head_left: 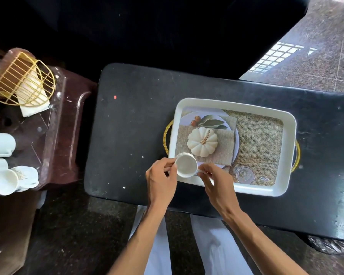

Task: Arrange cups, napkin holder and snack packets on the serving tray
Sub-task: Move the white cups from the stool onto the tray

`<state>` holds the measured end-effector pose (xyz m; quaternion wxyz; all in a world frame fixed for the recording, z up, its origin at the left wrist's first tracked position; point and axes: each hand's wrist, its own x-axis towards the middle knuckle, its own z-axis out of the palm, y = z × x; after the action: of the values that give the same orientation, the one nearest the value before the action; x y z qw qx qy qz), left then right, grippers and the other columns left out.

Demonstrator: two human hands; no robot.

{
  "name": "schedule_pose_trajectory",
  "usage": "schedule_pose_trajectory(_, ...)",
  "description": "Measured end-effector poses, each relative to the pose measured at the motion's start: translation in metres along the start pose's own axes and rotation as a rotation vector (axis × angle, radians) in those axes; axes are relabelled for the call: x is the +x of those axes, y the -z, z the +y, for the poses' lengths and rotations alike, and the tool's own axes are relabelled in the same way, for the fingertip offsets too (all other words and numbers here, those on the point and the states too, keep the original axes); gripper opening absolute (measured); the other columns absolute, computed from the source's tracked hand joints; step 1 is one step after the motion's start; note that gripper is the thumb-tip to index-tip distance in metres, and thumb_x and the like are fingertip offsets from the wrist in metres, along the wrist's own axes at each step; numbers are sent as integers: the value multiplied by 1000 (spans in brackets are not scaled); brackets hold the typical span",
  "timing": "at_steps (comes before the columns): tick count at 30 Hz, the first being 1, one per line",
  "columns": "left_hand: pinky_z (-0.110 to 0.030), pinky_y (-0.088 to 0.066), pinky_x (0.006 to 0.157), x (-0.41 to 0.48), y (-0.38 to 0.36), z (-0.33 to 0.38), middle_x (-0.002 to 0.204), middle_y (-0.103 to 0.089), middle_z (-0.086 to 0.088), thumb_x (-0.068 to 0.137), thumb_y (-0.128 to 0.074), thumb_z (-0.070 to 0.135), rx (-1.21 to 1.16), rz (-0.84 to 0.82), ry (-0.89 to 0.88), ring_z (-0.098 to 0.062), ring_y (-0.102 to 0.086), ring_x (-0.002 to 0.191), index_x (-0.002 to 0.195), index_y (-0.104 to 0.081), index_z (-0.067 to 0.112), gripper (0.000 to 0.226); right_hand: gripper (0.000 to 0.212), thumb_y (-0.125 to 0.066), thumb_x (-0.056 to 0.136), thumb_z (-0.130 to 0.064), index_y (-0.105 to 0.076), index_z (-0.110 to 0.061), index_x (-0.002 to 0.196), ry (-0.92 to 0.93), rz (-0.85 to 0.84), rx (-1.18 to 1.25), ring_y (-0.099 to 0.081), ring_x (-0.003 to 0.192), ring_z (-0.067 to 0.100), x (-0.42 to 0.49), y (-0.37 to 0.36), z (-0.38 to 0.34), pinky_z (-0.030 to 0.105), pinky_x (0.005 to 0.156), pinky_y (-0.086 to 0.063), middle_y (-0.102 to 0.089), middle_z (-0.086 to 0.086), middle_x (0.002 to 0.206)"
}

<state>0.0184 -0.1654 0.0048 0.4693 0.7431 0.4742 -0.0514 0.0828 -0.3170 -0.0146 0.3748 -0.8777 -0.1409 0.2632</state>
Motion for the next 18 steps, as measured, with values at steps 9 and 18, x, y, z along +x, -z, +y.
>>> schedule_pose_trajectory(9,-30,-65,76,4,31,-3,99,-78,0,107,-46,21,-547,66,218,-13,-76,94,107,-72,25,26,39,-74,83,-6,-62,-19,118,78,24,-28,-61,108,13,-3,24,-33,39,86,-55,-65,-9,116)
schedule_pose_trajectory(18,-26,-62,73,9,153,-30,101,-80,1,108,-45,22,-745,303,139,-16,-76,97,109,-73,25,28,37,-75,85,-16,-62,-23,118,216,-62,24,-60,101,5,17,-33,-127,28,86,-54,-61,-9,113)
